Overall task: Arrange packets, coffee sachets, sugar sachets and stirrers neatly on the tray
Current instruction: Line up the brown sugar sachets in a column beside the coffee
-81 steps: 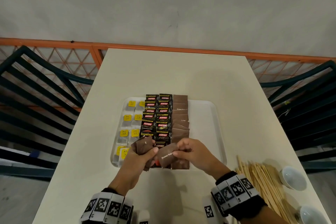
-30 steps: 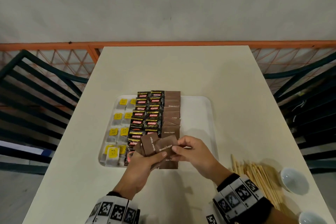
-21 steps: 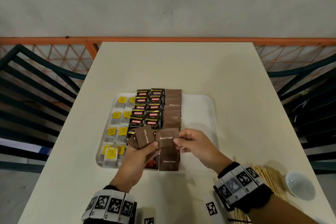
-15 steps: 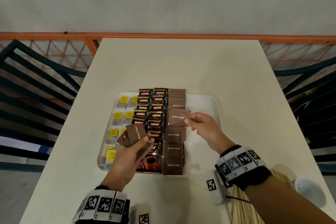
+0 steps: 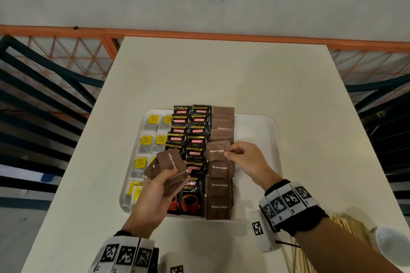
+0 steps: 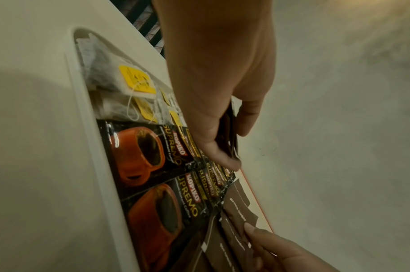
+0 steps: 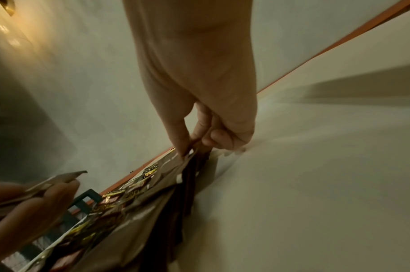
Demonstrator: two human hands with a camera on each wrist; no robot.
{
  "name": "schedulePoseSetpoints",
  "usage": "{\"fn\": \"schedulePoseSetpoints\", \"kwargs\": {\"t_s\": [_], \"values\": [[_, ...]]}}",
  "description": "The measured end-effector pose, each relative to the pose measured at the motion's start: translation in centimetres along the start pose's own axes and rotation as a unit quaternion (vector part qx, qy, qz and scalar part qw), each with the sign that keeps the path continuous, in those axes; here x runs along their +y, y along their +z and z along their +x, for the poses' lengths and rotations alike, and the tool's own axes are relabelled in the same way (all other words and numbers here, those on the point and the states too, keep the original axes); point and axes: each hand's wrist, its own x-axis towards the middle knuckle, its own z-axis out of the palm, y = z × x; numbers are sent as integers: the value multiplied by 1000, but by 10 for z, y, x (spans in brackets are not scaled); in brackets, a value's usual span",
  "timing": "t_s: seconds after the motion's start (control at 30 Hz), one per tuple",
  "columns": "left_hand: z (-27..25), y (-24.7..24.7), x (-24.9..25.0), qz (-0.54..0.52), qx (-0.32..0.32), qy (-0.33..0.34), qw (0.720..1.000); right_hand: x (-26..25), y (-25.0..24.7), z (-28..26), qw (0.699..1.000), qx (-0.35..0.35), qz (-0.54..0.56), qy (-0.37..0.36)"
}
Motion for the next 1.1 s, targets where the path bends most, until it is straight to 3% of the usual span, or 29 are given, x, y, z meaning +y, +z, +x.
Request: {"fn": "schedulePoseSetpoints", "kwargs": {"t_s": [0.47, 0.6, 0.67, 0.8, 0.93, 1.1], "values": [[1, 5, 0, 40, -51, 1, 998, 6, -3, -9, 999, 30, 21, 8], [3, 7, -2, 49, -64, -7, 997, -8, 2, -18, 994, 80, -45, -65], [5, 8, -3, 73, -70, -9, 995, -21, 6, -27, 989, 47, -48, -131], [8, 11, -3, 144, -84, -10, 986, -39, 12, -37, 971, -110, -28, -210], [11, 12, -3, 163, -72, 7, 984, -42, 10, -31, 973, -118, -73, -186], [17, 14, -1, 125, -42, 48, 990, -36, 0, -25, 978, -159, -6, -132]]}}
